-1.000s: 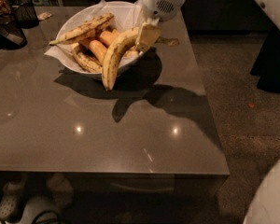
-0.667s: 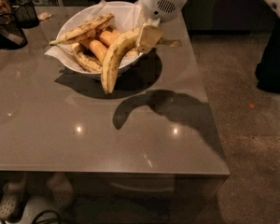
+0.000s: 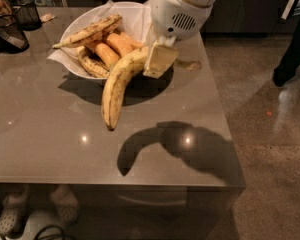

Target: Pick banana from white bowl

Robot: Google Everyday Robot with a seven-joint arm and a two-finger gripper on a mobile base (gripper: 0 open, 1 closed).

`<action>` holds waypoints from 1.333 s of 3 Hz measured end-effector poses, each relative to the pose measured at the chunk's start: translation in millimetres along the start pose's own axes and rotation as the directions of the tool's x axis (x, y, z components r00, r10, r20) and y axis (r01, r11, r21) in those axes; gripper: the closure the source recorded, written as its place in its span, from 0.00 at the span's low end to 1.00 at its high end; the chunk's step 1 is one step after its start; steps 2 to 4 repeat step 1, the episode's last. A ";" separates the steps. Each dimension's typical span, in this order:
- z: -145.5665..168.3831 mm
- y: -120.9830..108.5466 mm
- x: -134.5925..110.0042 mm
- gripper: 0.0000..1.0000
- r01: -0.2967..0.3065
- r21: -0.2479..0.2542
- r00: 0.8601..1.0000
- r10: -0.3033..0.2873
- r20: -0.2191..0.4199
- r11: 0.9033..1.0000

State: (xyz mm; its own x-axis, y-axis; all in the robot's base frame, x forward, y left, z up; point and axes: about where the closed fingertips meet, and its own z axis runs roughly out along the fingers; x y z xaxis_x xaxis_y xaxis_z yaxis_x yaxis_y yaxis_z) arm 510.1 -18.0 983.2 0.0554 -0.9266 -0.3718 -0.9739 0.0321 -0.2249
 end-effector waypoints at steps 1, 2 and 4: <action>-0.3 3.3 0.4 1.00 0.002 -0.001 1.000 -0.002 -0.002 1.000; -0.3 3.3 0.4 1.00 0.002 -0.001 1.000 -0.002 -0.002 1.000; -0.3 3.3 0.4 1.00 0.002 -0.001 1.000 -0.002 -0.002 1.000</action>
Offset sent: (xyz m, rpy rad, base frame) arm 0.0000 0.0000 0.0000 0.0000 0.0000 0.0000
